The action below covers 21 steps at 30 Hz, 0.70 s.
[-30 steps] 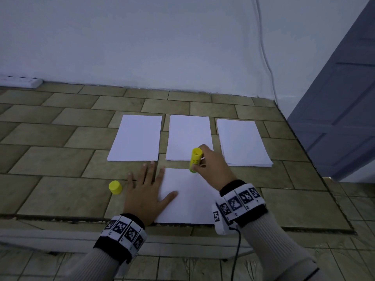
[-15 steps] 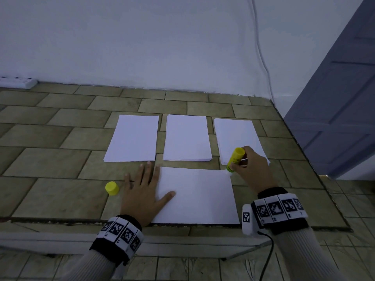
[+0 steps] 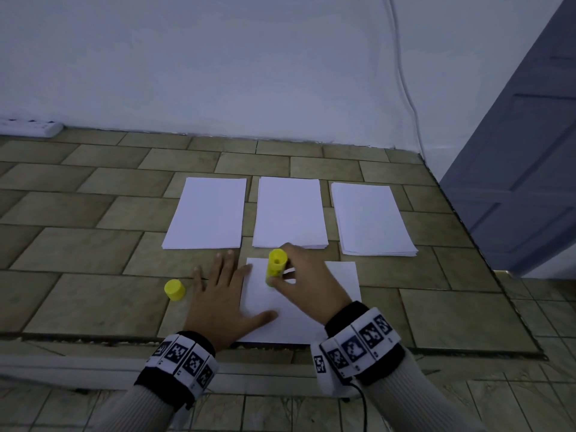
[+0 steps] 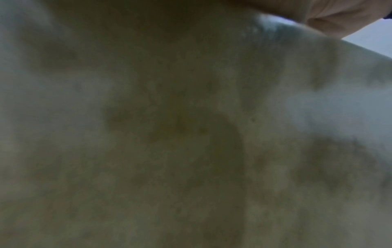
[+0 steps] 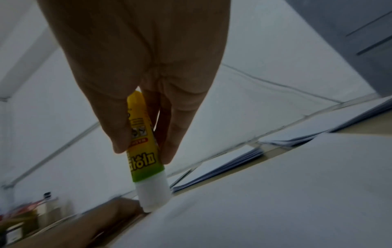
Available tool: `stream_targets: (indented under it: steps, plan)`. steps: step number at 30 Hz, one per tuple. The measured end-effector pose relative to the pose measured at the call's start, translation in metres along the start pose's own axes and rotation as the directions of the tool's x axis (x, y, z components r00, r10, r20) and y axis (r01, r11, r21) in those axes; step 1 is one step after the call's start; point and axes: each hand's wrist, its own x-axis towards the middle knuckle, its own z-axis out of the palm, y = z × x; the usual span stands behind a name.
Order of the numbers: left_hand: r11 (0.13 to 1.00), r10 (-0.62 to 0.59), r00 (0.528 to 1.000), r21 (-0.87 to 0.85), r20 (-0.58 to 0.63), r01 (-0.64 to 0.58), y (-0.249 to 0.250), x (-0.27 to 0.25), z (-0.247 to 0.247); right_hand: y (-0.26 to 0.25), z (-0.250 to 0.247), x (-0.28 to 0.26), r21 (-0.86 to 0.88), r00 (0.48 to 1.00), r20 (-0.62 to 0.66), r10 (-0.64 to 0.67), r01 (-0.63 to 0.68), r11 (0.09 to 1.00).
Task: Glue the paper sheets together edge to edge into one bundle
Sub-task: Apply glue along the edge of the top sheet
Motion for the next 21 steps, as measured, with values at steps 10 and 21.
stream_targets:
  steps: [10, 21]
  plan:
    - [0.998, 0.054, 0.998, -0.021, -0.014, -0.054, -0.001, 0.000, 0.004, -0.008, 0.029, 0.013, -0.147, 0.996, 0.066, -0.052, 0.061, 0.987]
    - [1.000, -0.018, 1.000, 0.018, -0.022, 0.018, -0.002, 0.001, 0.005, 0.041, -0.048, -0.034, -0.145, 0.985, -0.169, 0.023, -0.047, 0.988]
